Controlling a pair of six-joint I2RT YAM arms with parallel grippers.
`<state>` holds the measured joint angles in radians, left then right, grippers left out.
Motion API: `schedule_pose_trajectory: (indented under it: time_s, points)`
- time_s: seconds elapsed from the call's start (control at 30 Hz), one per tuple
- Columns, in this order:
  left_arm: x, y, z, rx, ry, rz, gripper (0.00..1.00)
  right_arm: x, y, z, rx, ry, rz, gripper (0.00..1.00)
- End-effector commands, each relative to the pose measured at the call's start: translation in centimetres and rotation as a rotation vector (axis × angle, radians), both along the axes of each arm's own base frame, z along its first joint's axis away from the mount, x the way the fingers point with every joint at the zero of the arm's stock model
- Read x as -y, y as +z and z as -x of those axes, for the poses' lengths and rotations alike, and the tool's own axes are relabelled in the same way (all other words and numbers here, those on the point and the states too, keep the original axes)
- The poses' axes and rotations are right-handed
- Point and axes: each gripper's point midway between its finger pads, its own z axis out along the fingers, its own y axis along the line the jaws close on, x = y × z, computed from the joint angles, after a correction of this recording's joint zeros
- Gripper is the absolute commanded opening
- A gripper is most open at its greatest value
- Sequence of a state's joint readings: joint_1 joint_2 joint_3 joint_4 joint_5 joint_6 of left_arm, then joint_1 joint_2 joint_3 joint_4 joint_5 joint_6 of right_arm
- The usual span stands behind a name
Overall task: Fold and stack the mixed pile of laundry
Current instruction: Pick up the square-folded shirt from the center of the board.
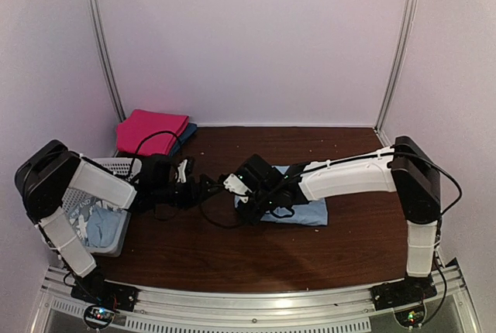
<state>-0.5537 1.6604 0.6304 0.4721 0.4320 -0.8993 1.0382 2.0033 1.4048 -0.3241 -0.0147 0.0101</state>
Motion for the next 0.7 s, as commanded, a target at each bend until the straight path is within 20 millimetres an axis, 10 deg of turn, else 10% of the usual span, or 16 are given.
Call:
schedule_pose_trajectory:
  time_s: [0.0, 0.33, 0.67]
  points:
    - [3.2, 2.8, -1.2, 0.044, -0.012, 0.186, 0.98, -1.1, 2.2, 0.1, 0.006, 0.025, -0.081, 0.00]
    - [7.0, 0.0, -2.0, -0.041, -0.015, 0.226, 0.94, -3.0, 3.3, -0.2, 0.005, 0.051, -0.137, 0.00]
    - [8.5, -2.7, -2.2, -0.120, -0.035, 0.237, 0.62, -5.3, 4.2, -0.6, -0.002, 0.076, -0.194, 0.00]
